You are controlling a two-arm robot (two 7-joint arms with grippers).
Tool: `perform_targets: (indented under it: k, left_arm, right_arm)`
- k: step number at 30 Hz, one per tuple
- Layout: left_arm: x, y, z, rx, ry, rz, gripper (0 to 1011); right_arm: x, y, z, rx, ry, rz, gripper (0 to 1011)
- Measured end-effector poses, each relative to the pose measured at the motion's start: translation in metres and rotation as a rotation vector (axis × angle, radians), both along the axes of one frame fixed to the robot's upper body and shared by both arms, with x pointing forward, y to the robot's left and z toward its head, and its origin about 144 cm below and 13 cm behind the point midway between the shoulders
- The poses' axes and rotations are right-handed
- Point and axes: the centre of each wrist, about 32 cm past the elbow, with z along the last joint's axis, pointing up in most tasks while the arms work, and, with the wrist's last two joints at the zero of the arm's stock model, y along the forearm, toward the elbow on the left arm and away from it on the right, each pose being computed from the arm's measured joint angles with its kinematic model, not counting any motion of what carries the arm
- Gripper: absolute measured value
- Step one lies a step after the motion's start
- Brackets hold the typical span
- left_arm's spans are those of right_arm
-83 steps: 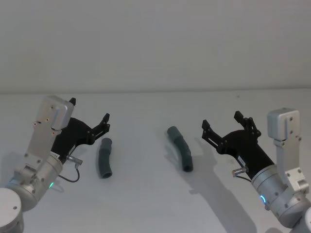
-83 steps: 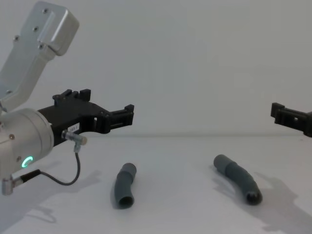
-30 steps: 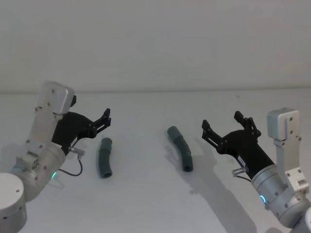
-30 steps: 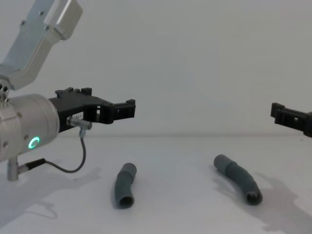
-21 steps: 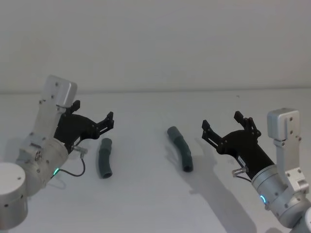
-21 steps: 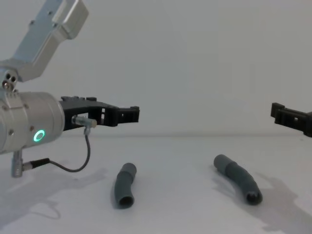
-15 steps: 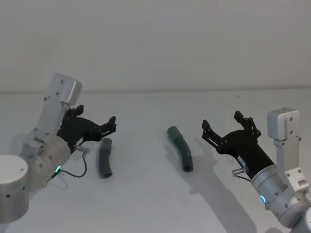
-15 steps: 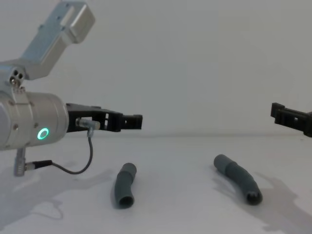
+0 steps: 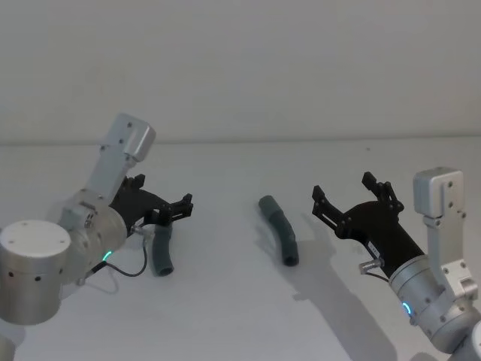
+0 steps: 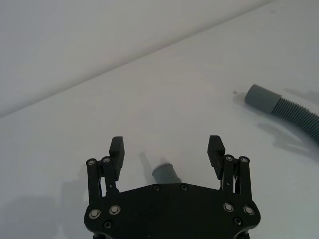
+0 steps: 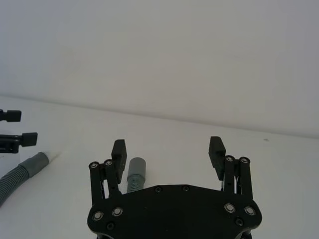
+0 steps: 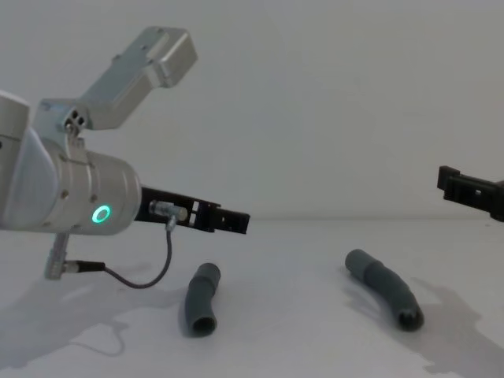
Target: Use both hands to pick up one end of the pipe from the table, align the ends, and insert them.
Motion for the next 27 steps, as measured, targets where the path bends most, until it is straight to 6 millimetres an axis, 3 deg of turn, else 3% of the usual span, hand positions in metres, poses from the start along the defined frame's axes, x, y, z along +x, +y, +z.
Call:
perform_targets:
  k: [27]
  left_arm:
    - [-0.009, -0.016, -0.002, 0.086, 0.096, 0.058, 1001]
  right_arm:
    - [0.0, 0.0, 0.0, 0.0, 0.0, 0.0, 1004]
